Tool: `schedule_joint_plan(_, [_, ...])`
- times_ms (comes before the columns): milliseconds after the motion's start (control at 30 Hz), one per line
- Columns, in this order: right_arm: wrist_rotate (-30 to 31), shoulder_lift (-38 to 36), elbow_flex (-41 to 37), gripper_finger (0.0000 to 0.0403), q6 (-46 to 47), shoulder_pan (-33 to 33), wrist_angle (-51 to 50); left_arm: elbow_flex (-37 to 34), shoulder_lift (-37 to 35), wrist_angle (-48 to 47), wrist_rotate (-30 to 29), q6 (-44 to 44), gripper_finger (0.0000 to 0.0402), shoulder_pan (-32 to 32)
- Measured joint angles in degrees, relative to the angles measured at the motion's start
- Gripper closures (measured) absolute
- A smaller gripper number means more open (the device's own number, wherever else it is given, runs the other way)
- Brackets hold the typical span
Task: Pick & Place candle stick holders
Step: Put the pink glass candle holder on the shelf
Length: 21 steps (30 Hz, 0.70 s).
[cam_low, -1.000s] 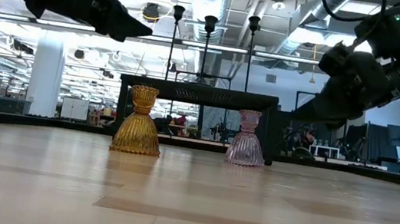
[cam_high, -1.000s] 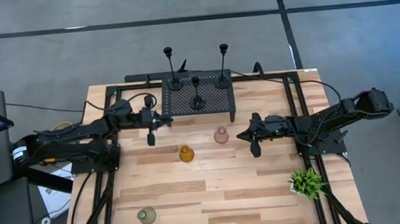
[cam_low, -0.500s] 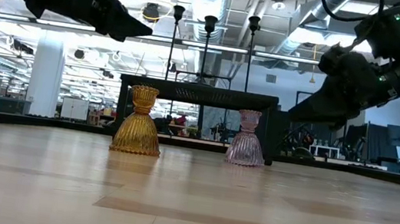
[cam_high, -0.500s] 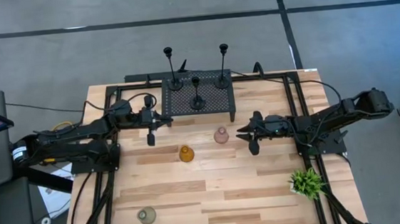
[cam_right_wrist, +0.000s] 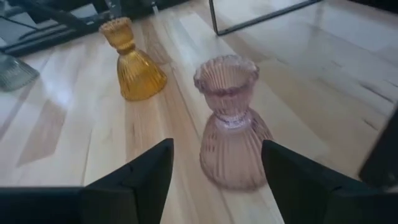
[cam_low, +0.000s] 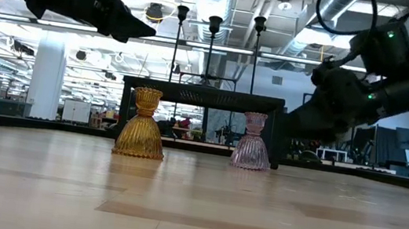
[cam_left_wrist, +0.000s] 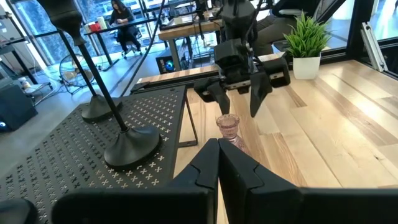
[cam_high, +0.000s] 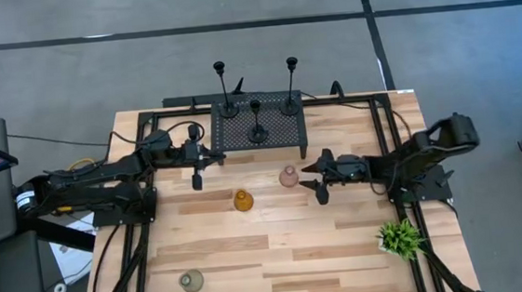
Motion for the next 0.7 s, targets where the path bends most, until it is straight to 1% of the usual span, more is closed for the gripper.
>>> schedule_joint_plan(167, [0.00, 6.68, 4.12, 0.0168, -0.02, 0.00, 0.58, 0.00, 0.00, 0.00, 0.00, 0.00, 0.0394, -0.01])
schedule_joint_plan(333, [0.00, 11.29, 7.71, 0.0168, -2.95, -0.04, 0.55, 0.00, 0.00, -0.04, 0.00, 0.00, 0.0394, 0.00])
schedule_joint_plan(467, [-0.02, 11.94, 9.12, 0.0168, -3.31, -0.44, 0.51, 0.02, 0.00, -0.02, -0.01, 0.00, 0.0394, -0.01])
schedule_joint_plan(700, [0.17, 11.29, 9.36, 0.0168, -3.65, -2.24, 0.67, 0.02, 0.02, -0.02, 0.00, 0.00, 0.0394, 0.00])
